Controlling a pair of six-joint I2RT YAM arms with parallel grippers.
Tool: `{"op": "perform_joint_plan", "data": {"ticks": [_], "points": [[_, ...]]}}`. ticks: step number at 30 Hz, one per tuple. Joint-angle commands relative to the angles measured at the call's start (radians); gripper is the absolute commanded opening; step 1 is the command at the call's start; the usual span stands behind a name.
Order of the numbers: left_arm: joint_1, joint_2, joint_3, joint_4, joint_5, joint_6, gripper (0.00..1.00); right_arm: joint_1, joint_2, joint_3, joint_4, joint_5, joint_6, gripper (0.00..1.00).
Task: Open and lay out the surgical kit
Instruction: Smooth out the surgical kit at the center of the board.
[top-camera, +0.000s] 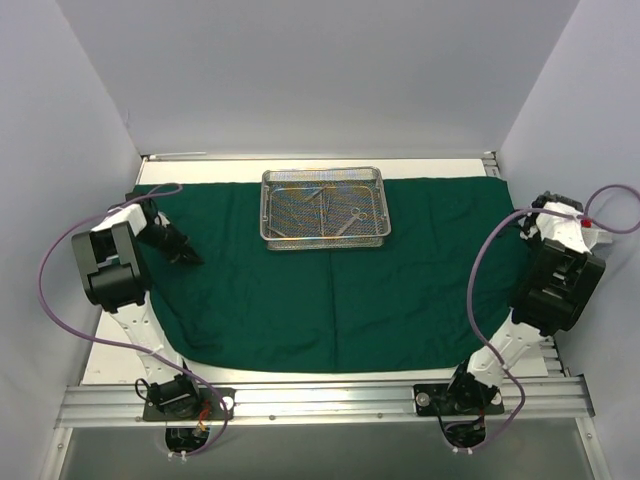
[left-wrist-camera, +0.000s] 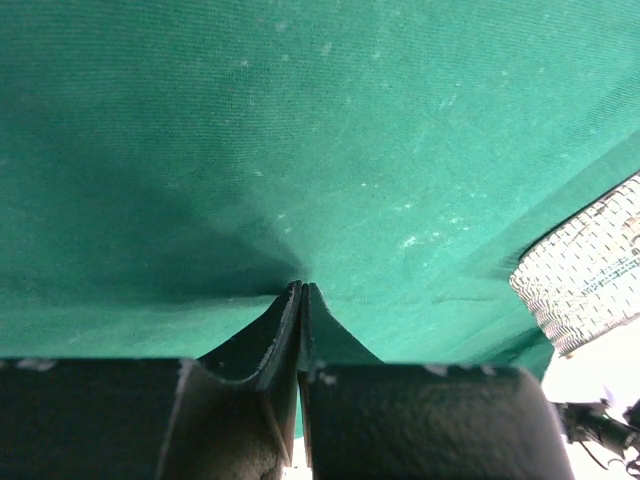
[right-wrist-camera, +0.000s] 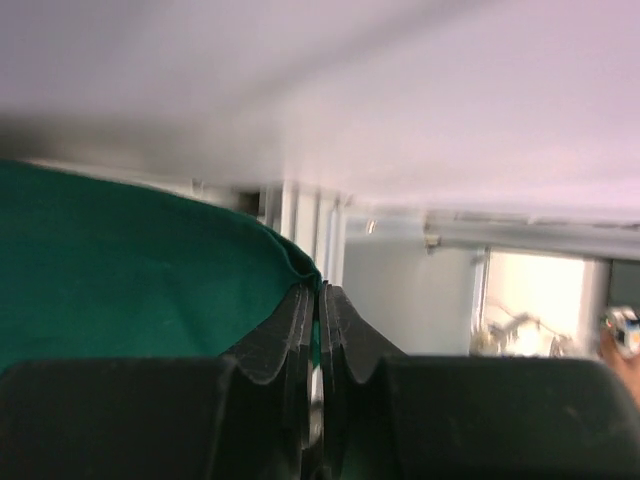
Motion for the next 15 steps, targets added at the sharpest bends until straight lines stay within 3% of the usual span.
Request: {"op": "perform_joint_plan", "data": {"ticks": [1,5,6,9,15], "points": [[0.007,-0.058,-0.022,0.051,0.032,0.0,0.09,0.02,-0.107,0.095,-0.016,0.194,-0.085,0.0],[0.007,-0.05,-0.048,0.077,0.053,-0.014,0.09,0.028,-0.158,0.08,0.115,0.211,-0.327,0.0],[0.007,-0.05,-0.053,0.083,0.053,-0.012,0.09,0.033,-0.182,0.06,0.186,0.23,-0.454,0.0],[0.009,-0.047,-0.062,0.085,0.058,-0.006,0.09,0.043,-0.224,-0.12,0.306,0.291,-0.628,0.0],[0.016,-0.047,-0.055,0.079,0.06,-0.002,0.09,0.059,-0.321,-0.277,0.417,0.208,-0.759,0.12]]}}
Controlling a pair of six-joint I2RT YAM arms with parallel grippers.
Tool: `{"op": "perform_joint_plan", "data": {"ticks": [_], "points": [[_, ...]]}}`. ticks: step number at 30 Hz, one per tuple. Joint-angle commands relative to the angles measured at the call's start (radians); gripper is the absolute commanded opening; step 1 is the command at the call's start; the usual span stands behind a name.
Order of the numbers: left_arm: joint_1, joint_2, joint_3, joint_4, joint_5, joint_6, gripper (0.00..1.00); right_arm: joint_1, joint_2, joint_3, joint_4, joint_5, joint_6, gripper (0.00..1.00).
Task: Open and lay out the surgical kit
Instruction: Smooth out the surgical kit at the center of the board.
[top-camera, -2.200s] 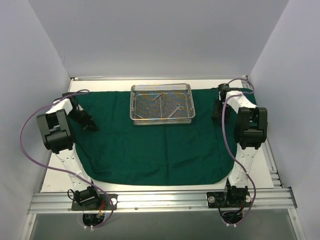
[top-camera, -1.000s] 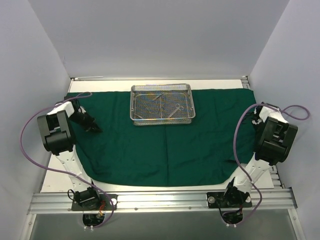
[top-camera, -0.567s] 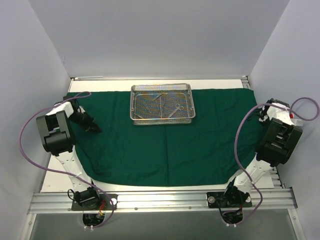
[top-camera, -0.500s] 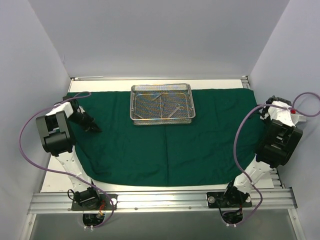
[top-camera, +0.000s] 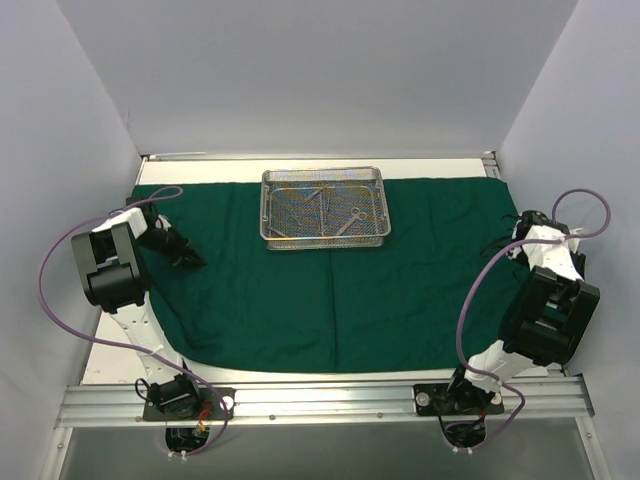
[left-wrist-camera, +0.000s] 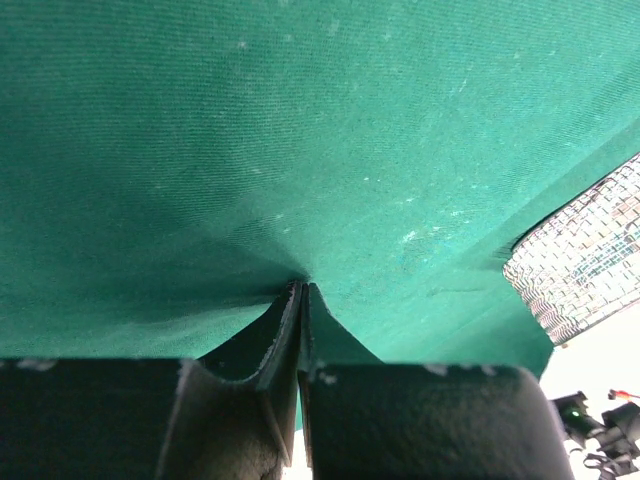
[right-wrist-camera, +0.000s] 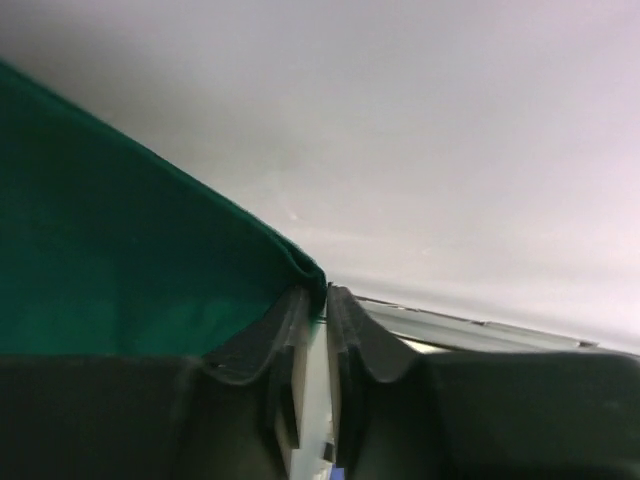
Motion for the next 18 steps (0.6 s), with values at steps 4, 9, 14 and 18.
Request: {"op": "perform_joint_plan", "data": {"ticks": [4,9,14,18], "points": [[0.013,-0.03,0.005,0.028,0.006,0.008,0.09,0.011,-0.052,-0.037,0.068,0.013,-0.137,0.25],[0.019,-0.032,0.01,0.027,0.005,0.009,0.09,0.023,-0.031,-0.021,0.048,0.036,-0.111,0.3],[0.021,-0.036,0.019,0.016,-0.005,0.012,0.09,0.153,0.032,0.042,0.028,0.045,-0.068,0.34],[0.021,-0.065,-0.002,0.013,-0.011,0.025,0.16,0.259,0.139,0.134,-0.034,0.001,0.06,0.34]]}}
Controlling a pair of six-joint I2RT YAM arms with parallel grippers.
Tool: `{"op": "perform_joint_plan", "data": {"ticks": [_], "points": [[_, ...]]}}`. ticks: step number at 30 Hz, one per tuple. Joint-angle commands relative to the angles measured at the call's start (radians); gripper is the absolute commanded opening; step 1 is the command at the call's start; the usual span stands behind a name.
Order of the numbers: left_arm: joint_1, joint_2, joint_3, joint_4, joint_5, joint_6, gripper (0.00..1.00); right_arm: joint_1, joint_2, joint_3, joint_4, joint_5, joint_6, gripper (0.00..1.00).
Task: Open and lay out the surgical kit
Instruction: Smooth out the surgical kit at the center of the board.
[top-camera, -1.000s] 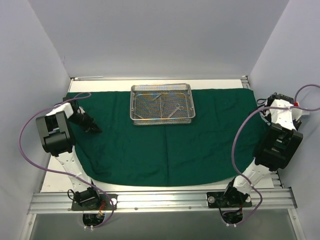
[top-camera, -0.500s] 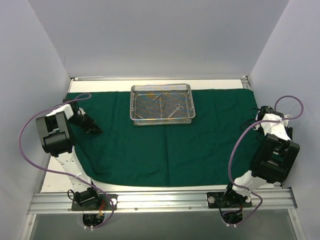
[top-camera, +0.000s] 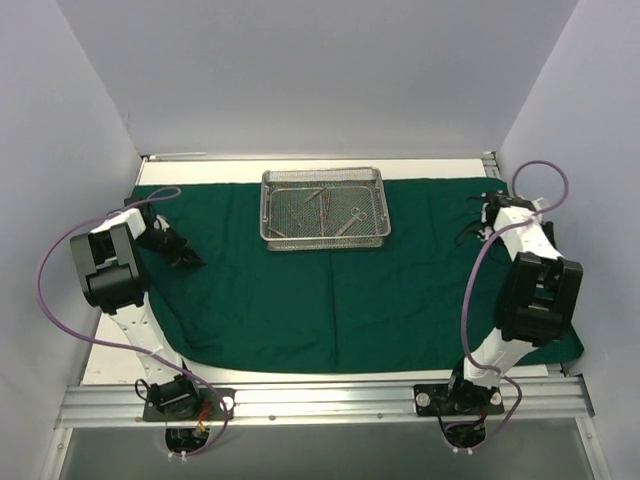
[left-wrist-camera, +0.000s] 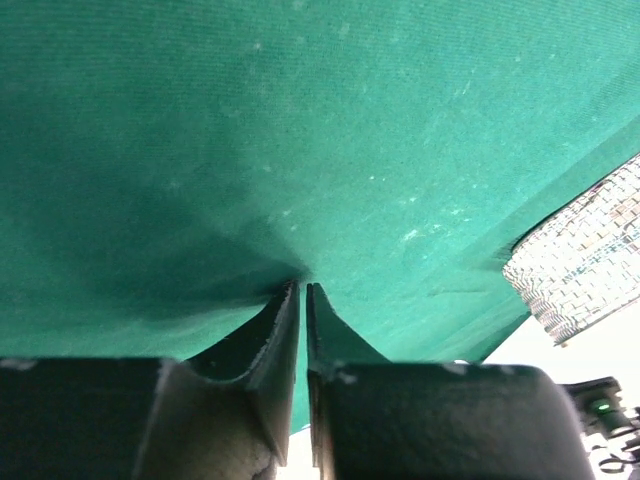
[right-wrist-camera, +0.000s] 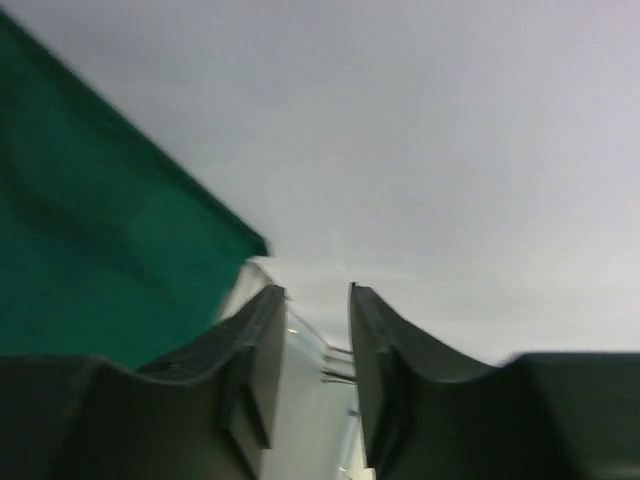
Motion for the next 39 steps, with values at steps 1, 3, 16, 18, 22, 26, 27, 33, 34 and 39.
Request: {"op": "perform_joint_plan", "data": {"ticks": [1,3,16,18,22,26,27,33,34,39], "points": [[0.011,-0.072,-0.004,0.006,-0.018,0.029,0.17,0.076,0.092,0.087,-0.08,-0.034,0.143,0.3],[0.013,-0.101,-0.013,-0.016,-0.06,0.052,0.2,0.117,0.149,0.157,-0.051,-0.105,0.151,0.27],[0.081,-0.395,-0.045,-0.223,-0.377,0.093,0.5,0.571,0.292,0.639,0.0,-0.668,0.166,0.27],[0.109,-0.408,-0.059,-0.235,-0.351,0.095,0.56,0.659,0.248,0.598,0.046,-0.767,0.181,0.29],[0.206,-0.405,-0.068,-0.33,-0.386,0.096,0.56,0.743,0.182,0.475,0.132,-0.89,0.217,0.31],[0.233,-0.411,-0.054,-0.259,-0.373,0.165,0.31,0.755,0.077,0.324,0.242,-0.976,0.229,0.31],[0.235,-0.406,-0.051,-0.237,-0.333,0.173,0.25,0.755,0.06,0.303,0.26,-0.984,0.229,0.31],[0.233,-0.285,0.012,-0.269,-0.323,0.149,0.08,0.755,0.014,0.23,0.319,-1.027,0.232,0.31],[0.235,-0.256,0.018,-0.301,-0.371,0.127,0.12,0.755,0.002,0.222,0.32,-1.027,0.226,0.31],[0.241,-0.285,-0.051,-0.323,-0.543,0.077,0.47,0.746,-0.044,0.181,0.331,-1.015,0.203,0.31]]}}
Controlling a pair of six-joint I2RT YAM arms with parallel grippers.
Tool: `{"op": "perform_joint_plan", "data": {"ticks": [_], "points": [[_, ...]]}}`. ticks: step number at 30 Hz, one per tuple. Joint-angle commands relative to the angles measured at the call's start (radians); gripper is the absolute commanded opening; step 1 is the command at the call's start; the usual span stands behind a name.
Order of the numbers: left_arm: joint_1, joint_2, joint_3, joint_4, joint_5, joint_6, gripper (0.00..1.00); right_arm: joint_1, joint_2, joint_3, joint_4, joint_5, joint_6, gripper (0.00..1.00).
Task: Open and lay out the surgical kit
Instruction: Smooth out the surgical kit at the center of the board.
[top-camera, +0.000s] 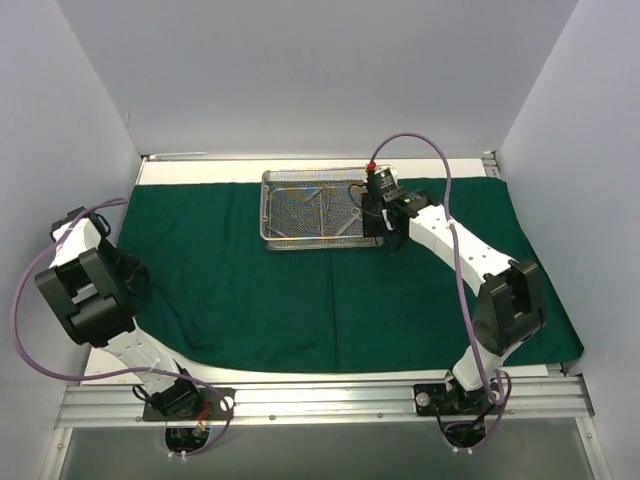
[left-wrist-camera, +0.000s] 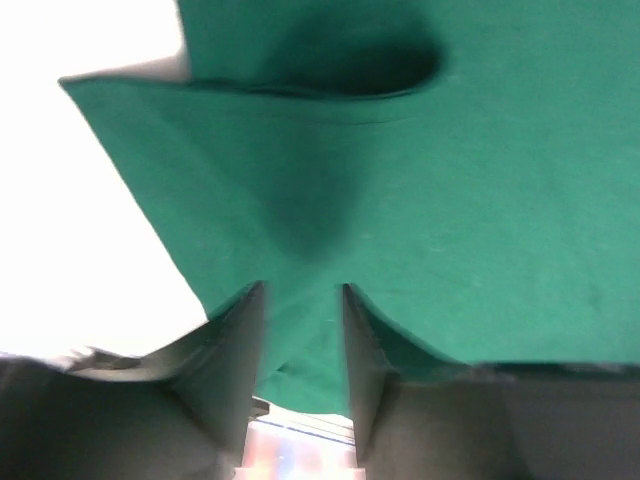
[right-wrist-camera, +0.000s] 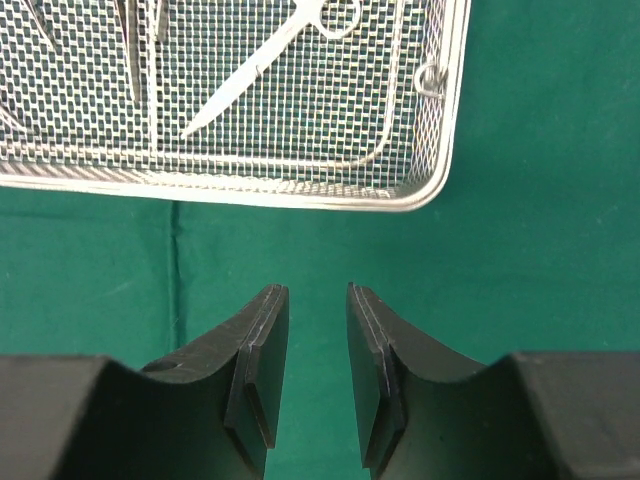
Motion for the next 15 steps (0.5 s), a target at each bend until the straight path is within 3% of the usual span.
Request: {"op": "perform_joint_plan", "data": {"ticks": [1,3,6,15], "points": [[0.01,-0.04,-0.04,-0.028,-0.107,-0.05,0.37,-0.016,-0.068,-0.029,0.016,-0.002,-0.014,0.3],[0.012,-0.037,-0.057,0.0,-0.087,-0.062,0.19,-0.021,-0.078,-0.035,0.016,0.002,-0.017,0.3],[0.012,-0.01,-0.077,0.038,-0.074,-0.071,0.03,-0.027,-0.081,-0.034,0.007,0.002,-0.023,0.29],[0.03,0.13,-0.074,0.075,-0.13,-0.068,0.02,-0.038,-0.107,-0.066,0.018,-0.005,-0.02,0.29]]}}
